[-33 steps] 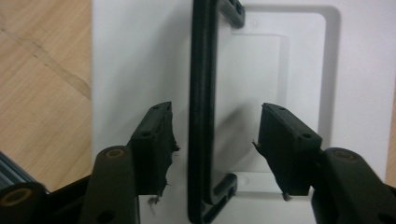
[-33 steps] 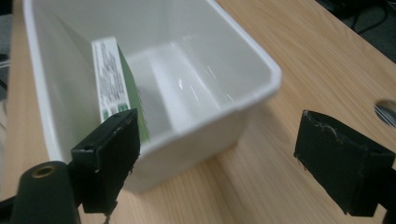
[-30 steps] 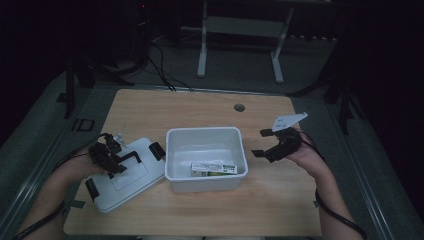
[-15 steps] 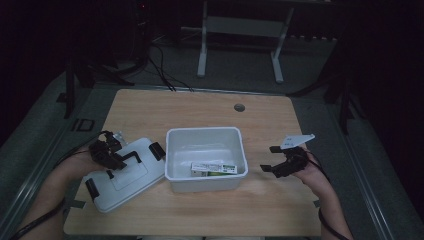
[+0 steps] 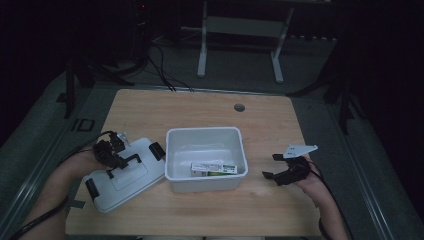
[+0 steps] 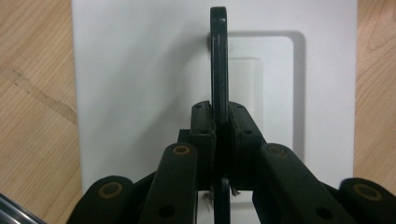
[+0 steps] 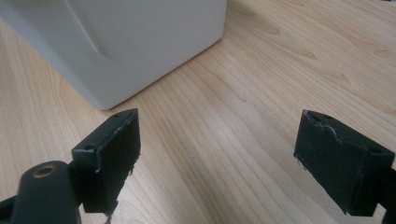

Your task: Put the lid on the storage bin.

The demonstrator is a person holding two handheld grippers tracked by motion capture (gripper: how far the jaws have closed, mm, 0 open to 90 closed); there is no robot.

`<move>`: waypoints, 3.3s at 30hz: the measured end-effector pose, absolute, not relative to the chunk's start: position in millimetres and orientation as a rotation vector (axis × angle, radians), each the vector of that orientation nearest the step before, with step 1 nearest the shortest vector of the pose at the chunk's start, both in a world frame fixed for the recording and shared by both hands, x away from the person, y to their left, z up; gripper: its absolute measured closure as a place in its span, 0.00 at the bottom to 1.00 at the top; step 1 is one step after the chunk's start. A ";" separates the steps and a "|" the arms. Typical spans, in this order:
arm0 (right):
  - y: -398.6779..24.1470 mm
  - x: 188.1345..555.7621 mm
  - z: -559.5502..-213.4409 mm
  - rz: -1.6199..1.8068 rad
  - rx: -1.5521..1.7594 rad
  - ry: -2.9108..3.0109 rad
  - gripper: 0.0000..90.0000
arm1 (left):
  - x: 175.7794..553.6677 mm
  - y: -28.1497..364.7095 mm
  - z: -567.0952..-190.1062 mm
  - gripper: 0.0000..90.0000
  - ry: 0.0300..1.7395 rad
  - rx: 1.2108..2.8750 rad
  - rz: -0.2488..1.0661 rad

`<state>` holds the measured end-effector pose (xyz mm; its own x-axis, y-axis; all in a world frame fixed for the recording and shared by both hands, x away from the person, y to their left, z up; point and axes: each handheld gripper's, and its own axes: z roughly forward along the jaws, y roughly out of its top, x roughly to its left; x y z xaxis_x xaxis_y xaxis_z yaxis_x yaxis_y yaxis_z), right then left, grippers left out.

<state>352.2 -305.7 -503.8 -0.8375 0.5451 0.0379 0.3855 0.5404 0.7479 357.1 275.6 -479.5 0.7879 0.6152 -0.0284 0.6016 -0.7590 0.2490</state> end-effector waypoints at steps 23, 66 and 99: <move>-314.4 340.8 -510.6 1.221 0.794 2.547 0.16 | 332.1 298.9 -407.2 0.93 0.857 2.640 0.136; -331.4 327.7 -517.8 1.251 0.827 2.522 0.16 | 365.4 152.7 -338.6 0.93 0.412 2.719 0.153; -337.8 324.6 -520.2 1.311 0.834 2.483 0.16 | 386.2 37.3 -354.2 0.93 0.158 2.773 0.172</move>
<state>324.6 -337.8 -520.2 -0.8170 0.5719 0.0732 0.3831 0.4436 0.8102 386.2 37.3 -354.2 0.9864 0.1312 0.0995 0.0877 -0.9299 0.3571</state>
